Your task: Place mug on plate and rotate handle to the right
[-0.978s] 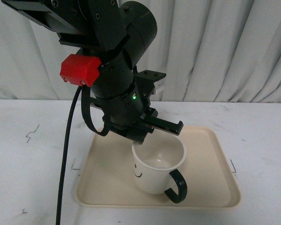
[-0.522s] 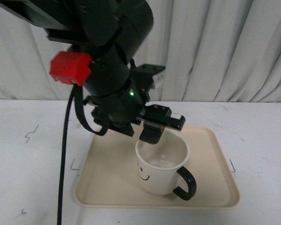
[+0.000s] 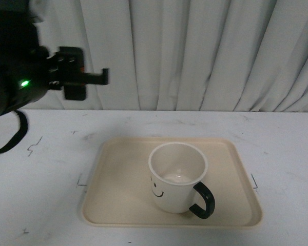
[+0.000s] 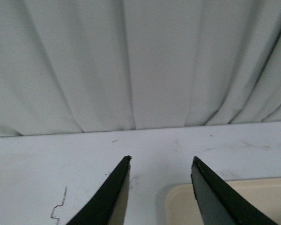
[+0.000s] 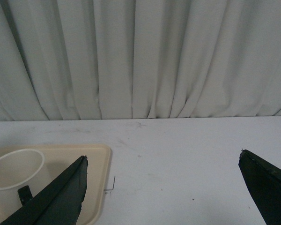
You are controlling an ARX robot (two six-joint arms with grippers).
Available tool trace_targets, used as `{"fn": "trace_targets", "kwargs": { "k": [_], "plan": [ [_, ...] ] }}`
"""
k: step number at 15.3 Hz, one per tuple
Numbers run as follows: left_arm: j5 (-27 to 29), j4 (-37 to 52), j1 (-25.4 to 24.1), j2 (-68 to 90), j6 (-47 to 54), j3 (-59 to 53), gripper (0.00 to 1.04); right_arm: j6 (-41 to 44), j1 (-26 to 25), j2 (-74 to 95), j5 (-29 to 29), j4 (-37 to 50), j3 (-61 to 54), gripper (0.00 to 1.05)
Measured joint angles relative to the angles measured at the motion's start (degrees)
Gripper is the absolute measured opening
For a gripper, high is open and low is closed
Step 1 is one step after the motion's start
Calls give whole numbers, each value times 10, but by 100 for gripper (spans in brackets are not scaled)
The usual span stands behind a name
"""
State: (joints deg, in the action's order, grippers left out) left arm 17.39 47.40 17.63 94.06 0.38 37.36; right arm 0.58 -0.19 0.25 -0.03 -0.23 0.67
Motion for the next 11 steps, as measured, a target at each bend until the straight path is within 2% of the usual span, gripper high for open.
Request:
{"fn": "trace_targets", "kwargs": {
  "k": [1,3,4,10,11],
  "plan": [
    [-13,70,-22,-40,0,-56,31,0,2,0,0,0,0,98],
    [-42,114,-50,-138,-2,-125,6,0,2,0,0,0,0,98],
    [-61,108,-59,-156,-2,-166,2,0,2,0,0,0,0,98],
    [-115,60,-115,-311,-2,-292,2,0,2,0,0,0,0,98],
    [-120,100,-123,-314,-2,-314,2,0,2,0,0,0,0,98]
  ]
}}
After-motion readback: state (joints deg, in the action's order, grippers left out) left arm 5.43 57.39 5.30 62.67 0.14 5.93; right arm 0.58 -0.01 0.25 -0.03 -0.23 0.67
